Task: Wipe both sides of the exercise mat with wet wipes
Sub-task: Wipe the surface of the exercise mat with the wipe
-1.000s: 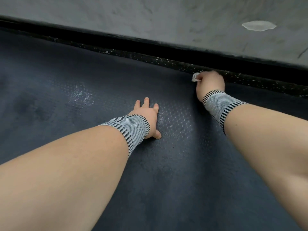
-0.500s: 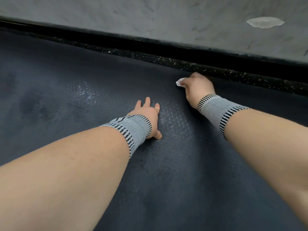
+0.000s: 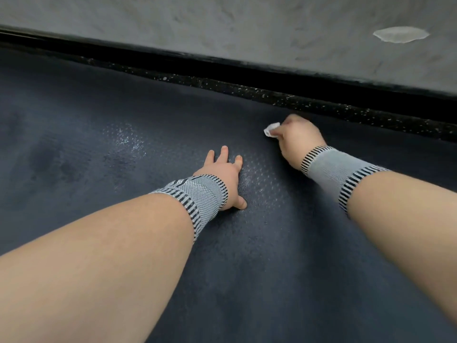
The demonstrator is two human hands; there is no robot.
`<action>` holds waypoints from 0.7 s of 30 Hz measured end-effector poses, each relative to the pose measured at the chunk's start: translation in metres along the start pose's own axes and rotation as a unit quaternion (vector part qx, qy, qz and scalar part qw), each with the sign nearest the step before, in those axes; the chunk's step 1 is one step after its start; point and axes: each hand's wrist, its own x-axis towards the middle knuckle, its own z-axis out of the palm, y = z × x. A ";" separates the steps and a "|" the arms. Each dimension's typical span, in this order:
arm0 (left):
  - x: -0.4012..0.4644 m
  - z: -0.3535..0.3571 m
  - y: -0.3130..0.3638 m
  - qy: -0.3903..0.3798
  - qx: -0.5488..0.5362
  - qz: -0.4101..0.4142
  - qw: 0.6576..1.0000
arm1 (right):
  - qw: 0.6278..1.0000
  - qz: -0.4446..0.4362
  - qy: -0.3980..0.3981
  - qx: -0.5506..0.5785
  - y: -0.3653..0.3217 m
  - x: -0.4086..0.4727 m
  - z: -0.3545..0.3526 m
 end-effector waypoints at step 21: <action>0.004 0.006 -0.005 0.012 -0.019 0.007 1.000 | 0.980 0.159 0.114 0.033 -0.014 -0.035 0.002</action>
